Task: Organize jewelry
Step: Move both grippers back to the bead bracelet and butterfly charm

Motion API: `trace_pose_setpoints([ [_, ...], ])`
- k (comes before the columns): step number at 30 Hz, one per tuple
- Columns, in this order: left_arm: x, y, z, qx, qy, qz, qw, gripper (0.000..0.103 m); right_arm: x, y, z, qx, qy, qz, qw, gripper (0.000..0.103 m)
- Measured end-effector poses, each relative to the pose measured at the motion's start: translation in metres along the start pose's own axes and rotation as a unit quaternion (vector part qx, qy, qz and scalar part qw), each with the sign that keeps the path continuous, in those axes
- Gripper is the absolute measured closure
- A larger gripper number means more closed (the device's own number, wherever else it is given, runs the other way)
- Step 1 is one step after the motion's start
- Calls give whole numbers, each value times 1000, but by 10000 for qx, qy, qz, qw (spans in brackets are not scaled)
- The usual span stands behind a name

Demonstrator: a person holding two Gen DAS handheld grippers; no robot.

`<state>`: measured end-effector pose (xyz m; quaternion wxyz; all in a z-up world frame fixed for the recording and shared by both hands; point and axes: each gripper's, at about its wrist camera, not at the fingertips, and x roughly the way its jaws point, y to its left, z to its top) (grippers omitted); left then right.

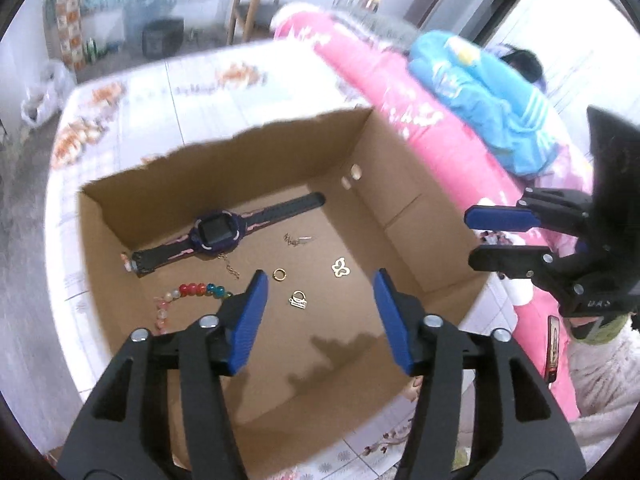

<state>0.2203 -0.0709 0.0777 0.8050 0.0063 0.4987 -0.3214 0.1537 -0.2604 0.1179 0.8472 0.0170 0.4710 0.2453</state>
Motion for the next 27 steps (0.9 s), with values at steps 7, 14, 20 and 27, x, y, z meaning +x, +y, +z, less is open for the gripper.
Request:
trace_pose_setpoints([
  [7, -64, -4, -63, -6, -840, 202, 9963, 26, -32, 29, -84, -59, -816, -448, 9956, 40],
  [14, -76, -3, -136, -168, -947, 537, 9939, 18, 7, 42, -152, 532, -366, -658, 9957, 33],
  [20, -21, -15, -180, 41, -439, 867, 9953, 17, 56, 46, -174, 785, 165, -1653, 9830, 33],
  [27, 32, -41, -185, 608, -70, 1129, 9917, 17, 73, 36, -176, 939, 223, -2460, 9644, 23],
])
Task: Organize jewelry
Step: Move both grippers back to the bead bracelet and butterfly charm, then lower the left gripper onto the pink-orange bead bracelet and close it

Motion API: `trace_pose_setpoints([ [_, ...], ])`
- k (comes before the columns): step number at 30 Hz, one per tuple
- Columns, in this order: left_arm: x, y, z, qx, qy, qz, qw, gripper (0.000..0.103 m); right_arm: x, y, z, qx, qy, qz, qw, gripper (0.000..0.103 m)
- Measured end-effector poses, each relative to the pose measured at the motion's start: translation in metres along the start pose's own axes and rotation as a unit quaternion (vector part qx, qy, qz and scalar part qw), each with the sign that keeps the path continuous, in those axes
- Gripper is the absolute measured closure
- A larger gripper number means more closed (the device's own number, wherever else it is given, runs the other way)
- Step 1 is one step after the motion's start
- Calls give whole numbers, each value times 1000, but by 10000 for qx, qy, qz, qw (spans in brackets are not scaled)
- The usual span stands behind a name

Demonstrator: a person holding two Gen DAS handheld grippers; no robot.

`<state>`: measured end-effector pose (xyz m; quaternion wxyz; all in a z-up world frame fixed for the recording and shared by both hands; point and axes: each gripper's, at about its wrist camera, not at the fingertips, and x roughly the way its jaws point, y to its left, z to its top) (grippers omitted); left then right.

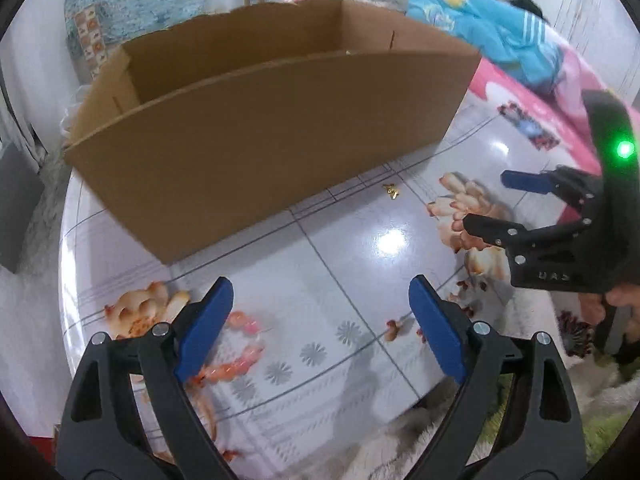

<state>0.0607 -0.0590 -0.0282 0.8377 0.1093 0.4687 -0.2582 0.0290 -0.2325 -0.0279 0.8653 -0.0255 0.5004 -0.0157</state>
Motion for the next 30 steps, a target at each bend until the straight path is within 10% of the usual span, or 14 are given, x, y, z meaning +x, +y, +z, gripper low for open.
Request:
trace_pose_setpoints([
  [15, 34, -20, 5, 366, 242, 654, 9969, 8, 11, -16, -6, 308, 76, -33, 9995, 6],
  [30, 33, -5, -1, -69, 252, 413, 9988, 7, 11, -15, -10, 275, 29, 70, 9996, 6],
])
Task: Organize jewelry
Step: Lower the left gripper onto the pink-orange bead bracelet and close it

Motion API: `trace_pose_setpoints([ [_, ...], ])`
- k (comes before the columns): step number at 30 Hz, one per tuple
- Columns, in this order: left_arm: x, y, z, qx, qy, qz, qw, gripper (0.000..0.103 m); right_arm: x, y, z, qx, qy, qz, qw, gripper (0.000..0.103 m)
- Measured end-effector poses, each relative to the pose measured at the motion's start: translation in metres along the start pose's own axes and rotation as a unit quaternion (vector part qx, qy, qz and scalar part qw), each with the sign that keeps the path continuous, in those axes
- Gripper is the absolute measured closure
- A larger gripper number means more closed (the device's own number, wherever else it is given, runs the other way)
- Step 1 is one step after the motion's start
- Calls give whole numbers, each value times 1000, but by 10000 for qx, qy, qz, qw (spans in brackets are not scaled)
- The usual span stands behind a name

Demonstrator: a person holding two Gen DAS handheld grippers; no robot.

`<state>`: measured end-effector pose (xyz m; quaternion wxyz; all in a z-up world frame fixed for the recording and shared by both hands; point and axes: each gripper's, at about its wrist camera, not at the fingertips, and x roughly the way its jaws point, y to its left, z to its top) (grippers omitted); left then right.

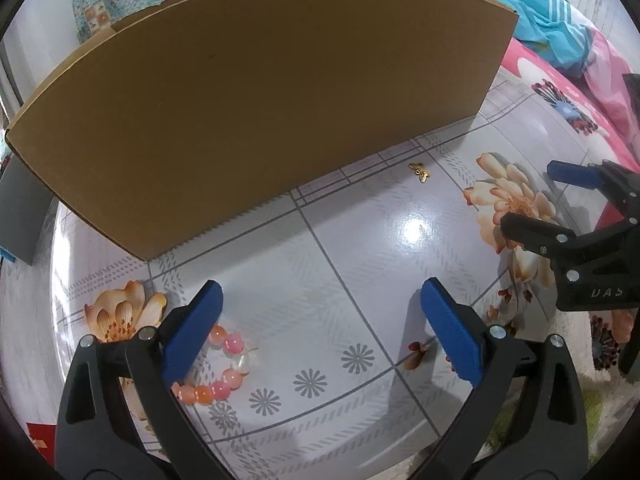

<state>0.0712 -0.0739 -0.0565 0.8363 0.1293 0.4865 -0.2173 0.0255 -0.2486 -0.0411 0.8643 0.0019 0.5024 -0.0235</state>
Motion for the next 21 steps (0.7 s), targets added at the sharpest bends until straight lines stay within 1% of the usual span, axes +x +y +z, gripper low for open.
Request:
trace_pose_setpoints([
  [10, -5, 6, -8, -34, -145, 40, 9999, 7, 0, 0, 0, 21, -15, 17, 10000, 6],
  [14, -2, 0, -6, 43, -181, -1, 9998, 7, 0, -1, 0, 39, 9, 44, 10000, 6],
  [18, 0, 0, -4, 71, -171, -29, 9998, 7, 1, -2, 0, 74, -12, 31, 10000, 6],
  [21, 1, 0, 0, 70, -91, -48, 9999, 7, 1, -1, -1, 100, -61, 19, 9999, 6],
])
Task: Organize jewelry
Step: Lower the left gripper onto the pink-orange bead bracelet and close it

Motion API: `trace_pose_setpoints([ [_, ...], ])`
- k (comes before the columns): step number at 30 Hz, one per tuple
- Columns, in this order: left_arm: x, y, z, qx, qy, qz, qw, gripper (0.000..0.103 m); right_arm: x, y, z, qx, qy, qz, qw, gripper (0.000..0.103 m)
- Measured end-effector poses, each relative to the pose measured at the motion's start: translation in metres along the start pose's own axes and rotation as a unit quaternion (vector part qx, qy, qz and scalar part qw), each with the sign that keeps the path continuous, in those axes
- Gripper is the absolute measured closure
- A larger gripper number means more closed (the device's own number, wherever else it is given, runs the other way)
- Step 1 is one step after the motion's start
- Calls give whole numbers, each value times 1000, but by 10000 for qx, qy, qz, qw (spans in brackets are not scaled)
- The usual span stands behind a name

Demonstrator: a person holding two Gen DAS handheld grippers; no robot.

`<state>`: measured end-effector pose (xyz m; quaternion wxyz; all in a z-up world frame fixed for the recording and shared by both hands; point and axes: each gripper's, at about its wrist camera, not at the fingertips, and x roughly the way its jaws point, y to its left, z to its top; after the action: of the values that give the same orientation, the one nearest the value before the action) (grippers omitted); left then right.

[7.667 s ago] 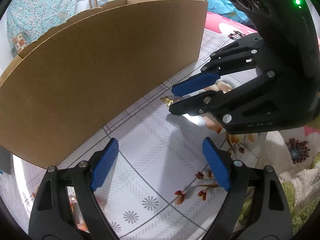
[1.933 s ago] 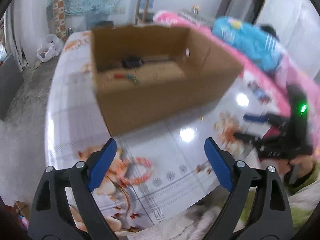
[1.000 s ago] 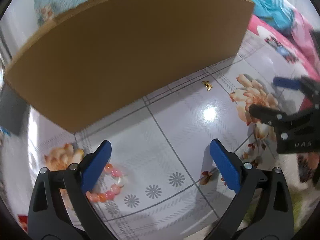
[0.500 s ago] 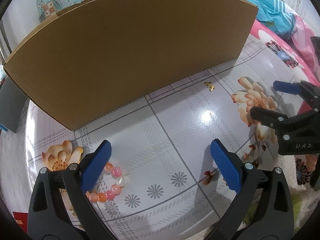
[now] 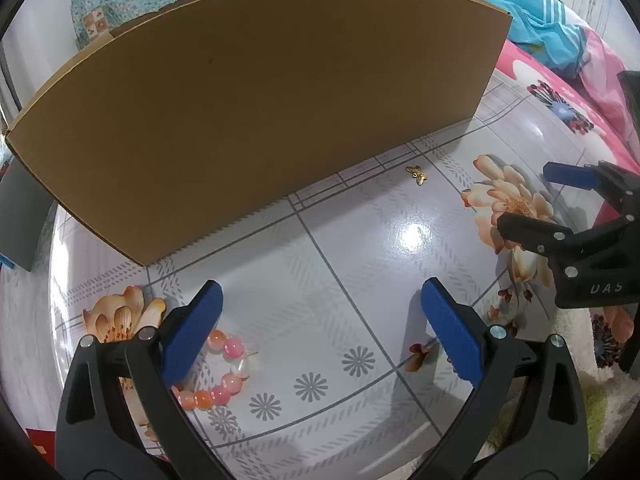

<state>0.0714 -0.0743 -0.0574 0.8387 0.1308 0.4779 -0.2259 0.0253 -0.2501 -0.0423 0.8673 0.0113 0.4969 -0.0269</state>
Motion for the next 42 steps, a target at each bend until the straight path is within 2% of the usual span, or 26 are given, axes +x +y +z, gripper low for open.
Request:
trace_pose_setpoints([
  [3, 0, -3, 3, 135, 73, -95, 9998, 7, 0, 0, 0, 16, 1, -1, 10000, 6],
  [11, -36, 0, 0, 416, -610, 102, 9972, 7, 1, 1, 1, 11, -14, -4, 10000, 6],
  [21, -54, 9, -32, 454, -723, 208, 9961, 8, 0, 1, 0, 1, -8, 4, 10000, 6],
  [28, -47, 21, -42, 172, -593, 160, 9980, 30, 1, 2, 1, -6, -29, 1, 10000, 6],
  [33, -43, 25, -47, 313, -539, 279, 9977, 41, 1, 2, 1, -22, 19, 9, 10000, 6],
  [36, -39, 27, -48, 350, -495, 268, 9978, 51, 2, 2, 1, -19, 32, 9, 10000, 6],
  [38, -35, 30, -49, 315, -436, 210, 9983, 61, 1, 2, 1, -14, 20, 8, 10000, 6],
  [42, -30, 37, -50, 218, -436, 63, 9988, 64, 2, 2, 2, -13, 14, 4, 10000, 6],
])
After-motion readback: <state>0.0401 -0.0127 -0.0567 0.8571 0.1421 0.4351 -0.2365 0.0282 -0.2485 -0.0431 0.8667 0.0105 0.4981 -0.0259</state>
